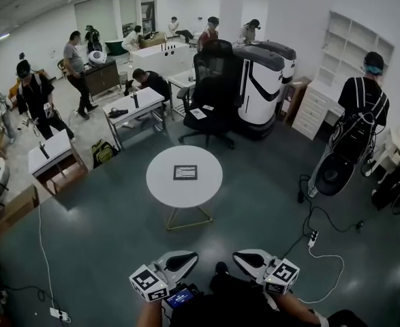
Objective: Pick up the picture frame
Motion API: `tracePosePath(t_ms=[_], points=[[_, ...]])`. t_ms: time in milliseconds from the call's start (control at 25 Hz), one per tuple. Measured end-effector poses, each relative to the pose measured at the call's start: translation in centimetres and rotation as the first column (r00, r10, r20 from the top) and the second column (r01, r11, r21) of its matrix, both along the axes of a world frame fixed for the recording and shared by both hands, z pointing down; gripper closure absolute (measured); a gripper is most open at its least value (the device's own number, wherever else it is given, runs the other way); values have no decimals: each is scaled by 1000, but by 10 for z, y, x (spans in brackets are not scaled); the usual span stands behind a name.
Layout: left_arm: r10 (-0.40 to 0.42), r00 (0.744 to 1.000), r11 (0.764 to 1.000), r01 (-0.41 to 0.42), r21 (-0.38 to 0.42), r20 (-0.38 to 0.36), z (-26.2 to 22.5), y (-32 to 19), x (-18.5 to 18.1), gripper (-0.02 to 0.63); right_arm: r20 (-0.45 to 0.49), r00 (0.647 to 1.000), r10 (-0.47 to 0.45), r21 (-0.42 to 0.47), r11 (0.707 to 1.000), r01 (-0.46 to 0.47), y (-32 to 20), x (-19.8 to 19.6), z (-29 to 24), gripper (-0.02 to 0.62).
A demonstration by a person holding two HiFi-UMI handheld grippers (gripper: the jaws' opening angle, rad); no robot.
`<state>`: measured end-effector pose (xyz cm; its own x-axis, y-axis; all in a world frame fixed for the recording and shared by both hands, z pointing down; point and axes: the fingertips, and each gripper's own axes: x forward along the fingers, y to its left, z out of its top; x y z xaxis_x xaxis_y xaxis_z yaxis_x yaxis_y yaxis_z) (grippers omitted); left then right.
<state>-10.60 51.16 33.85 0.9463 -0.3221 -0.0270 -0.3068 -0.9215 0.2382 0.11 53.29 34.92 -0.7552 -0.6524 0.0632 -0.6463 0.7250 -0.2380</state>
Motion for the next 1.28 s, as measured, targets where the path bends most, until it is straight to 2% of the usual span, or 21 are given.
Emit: tracePosePath(t_ms=[200,440,600,800,960,1280], points=[[-62,996,998,63,-20,64,3,-21,-13,603,12,997,-77,25,997,76,-34,-16,4,595],[-160,979,986,164,-17,125,4,-76,-21,603,86,982,-166,20,986,164,-102,-19,12,595],[-202,971,979,205,-15,131,-9,-127,4,603,76,977,-200,42,979,197,-157,-3,11,595],[-198,969,980,198,15,150,-28,-179,41,603,105,972,-208,46,978,204,-211,32,1,595],[-219,963,976,218,25,157,-38,-216,61,603,138,968,-208,9,978,209,-249,56,1,595],[-241,948,970,243,16,206,-25,-267,103,603,159,955,-250,-38,965,259,-303,86,28,595]])
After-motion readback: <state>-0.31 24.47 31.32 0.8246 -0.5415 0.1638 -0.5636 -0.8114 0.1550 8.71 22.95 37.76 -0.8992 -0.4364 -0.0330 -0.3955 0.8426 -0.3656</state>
